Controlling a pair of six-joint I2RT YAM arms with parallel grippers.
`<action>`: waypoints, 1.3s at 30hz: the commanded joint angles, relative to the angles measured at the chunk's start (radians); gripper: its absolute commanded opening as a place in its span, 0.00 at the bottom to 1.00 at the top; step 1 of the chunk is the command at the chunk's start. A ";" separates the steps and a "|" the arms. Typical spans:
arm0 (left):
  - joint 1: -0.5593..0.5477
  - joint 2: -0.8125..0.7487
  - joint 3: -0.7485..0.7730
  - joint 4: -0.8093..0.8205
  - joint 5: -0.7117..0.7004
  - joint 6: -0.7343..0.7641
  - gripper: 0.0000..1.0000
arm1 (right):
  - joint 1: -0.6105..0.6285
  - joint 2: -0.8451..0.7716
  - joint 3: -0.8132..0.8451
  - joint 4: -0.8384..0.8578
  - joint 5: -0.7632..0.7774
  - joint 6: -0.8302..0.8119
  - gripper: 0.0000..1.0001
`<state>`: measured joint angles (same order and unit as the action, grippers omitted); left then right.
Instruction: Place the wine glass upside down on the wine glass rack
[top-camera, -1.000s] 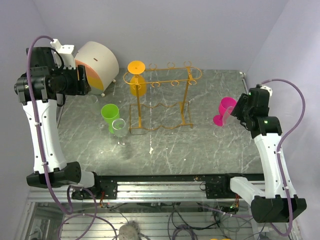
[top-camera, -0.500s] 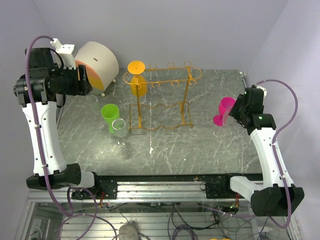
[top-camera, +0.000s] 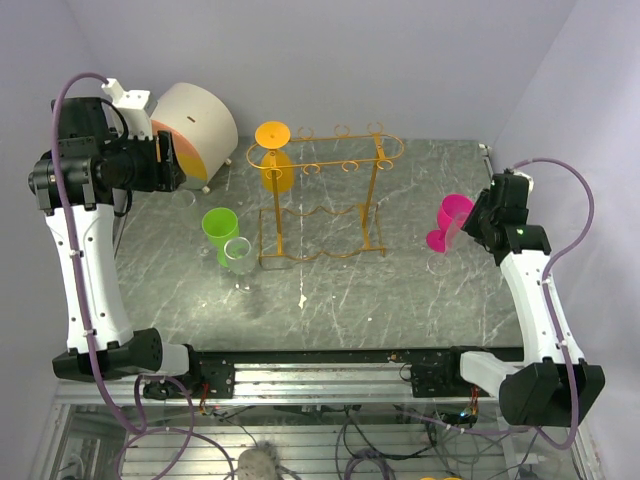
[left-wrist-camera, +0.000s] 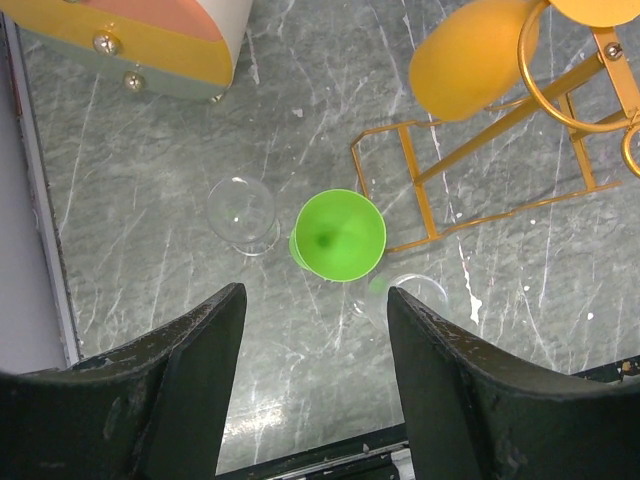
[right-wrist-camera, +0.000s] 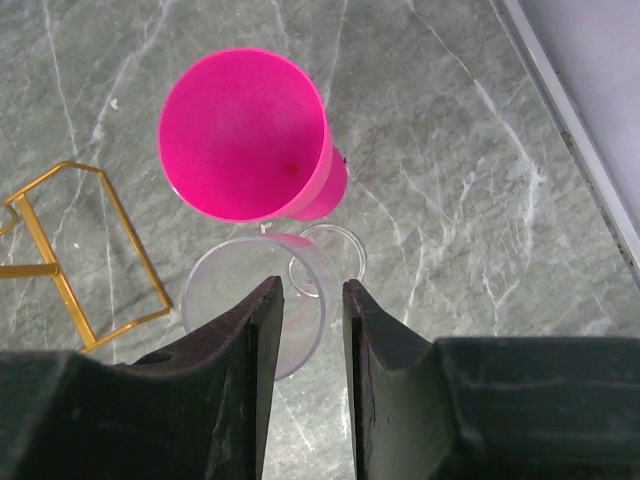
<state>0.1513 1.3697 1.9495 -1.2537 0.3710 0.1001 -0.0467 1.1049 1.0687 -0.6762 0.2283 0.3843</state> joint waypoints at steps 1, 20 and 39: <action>-0.001 -0.027 -0.010 0.023 0.015 0.003 0.69 | -0.015 0.014 -0.006 0.026 -0.023 -0.006 0.30; -0.002 -0.044 -0.041 0.031 0.014 0.007 0.68 | -0.018 0.022 -0.007 0.028 -0.059 -0.017 0.00; -0.001 -0.083 0.003 0.026 -0.071 -0.051 0.68 | -0.016 -0.152 0.123 -0.034 -0.248 -0.003 0.00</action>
<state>0.1513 1.3262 1.9144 -1.2461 0.3500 0.0864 -0.0586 1.0023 1.1225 -0.7174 0.0479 0.3771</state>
